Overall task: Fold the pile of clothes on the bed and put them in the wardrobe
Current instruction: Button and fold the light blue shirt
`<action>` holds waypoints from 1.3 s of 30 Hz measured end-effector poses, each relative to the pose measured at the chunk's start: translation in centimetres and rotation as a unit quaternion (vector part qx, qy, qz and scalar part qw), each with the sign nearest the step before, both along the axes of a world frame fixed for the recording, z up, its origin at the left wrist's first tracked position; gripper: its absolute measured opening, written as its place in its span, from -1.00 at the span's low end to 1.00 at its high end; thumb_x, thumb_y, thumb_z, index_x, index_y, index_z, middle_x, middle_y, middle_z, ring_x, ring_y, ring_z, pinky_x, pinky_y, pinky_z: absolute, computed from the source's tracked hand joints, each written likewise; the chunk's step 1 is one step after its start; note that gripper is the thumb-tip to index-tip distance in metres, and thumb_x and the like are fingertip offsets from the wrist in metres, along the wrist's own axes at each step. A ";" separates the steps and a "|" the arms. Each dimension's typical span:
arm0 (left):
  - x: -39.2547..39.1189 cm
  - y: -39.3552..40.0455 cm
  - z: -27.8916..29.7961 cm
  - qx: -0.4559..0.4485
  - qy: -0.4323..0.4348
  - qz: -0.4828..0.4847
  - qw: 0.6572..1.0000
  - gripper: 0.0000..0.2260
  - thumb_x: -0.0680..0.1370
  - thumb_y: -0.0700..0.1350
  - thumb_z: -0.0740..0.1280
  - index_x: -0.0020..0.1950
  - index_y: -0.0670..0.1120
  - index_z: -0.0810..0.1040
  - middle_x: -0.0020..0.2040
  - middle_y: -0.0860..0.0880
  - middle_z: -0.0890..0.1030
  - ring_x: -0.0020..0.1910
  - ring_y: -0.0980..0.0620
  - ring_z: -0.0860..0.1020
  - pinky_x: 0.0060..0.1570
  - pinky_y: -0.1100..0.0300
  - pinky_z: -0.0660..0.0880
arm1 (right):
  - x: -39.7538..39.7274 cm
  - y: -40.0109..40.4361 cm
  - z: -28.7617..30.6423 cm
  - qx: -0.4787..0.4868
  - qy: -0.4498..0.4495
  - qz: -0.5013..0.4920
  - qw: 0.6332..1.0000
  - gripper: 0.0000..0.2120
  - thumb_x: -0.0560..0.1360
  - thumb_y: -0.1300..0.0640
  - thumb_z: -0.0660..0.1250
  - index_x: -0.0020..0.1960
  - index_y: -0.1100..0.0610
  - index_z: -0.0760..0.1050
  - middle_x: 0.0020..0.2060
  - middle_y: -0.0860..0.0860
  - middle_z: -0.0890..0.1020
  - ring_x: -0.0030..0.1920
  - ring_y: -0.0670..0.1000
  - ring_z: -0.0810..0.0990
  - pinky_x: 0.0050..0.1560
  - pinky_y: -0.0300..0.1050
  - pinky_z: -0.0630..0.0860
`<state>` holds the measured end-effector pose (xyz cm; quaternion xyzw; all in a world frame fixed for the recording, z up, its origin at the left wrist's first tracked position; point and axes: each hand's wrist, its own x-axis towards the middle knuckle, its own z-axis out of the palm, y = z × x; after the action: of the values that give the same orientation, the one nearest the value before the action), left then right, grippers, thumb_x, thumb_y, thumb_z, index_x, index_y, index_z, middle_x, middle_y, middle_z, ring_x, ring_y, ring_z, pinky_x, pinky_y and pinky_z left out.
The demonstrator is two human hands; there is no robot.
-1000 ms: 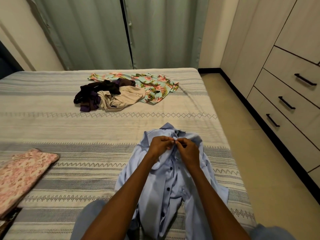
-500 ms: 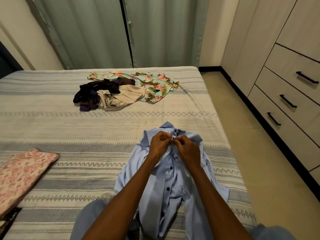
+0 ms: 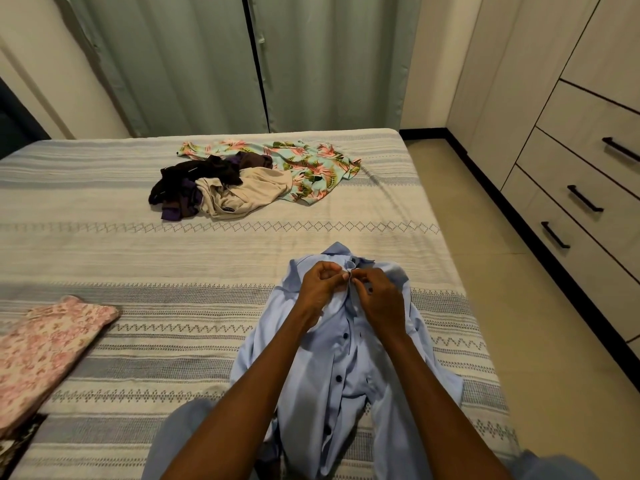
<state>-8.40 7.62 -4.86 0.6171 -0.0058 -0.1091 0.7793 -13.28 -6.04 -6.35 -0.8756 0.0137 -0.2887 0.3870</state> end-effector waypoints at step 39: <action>-0.2 -0.2 -0.6 0.071 0.011 0.062 0.996 -0.89 0.49 -0.30 0.47 -0.07 -0.21 0.56 -0.13 -0.22 0.66 -0.12 -0.08 0.64 0.01 0.00 0.59 | 1.1 0.9 -1.0 0.381 0.124 0.070 0.913 -0.90 0.58 0.25 0.35 0.02 0.13 0.63 -0.13 -0.02 0.70 -0.09 -0.14 0.67 -0.04 -0.29 0.58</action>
<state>-8.64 7.37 -5.49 0.6687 0.0486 -0.0679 0.7389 -12.15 -5.19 -7.32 -0.6891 0.1091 -0.1224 0.7059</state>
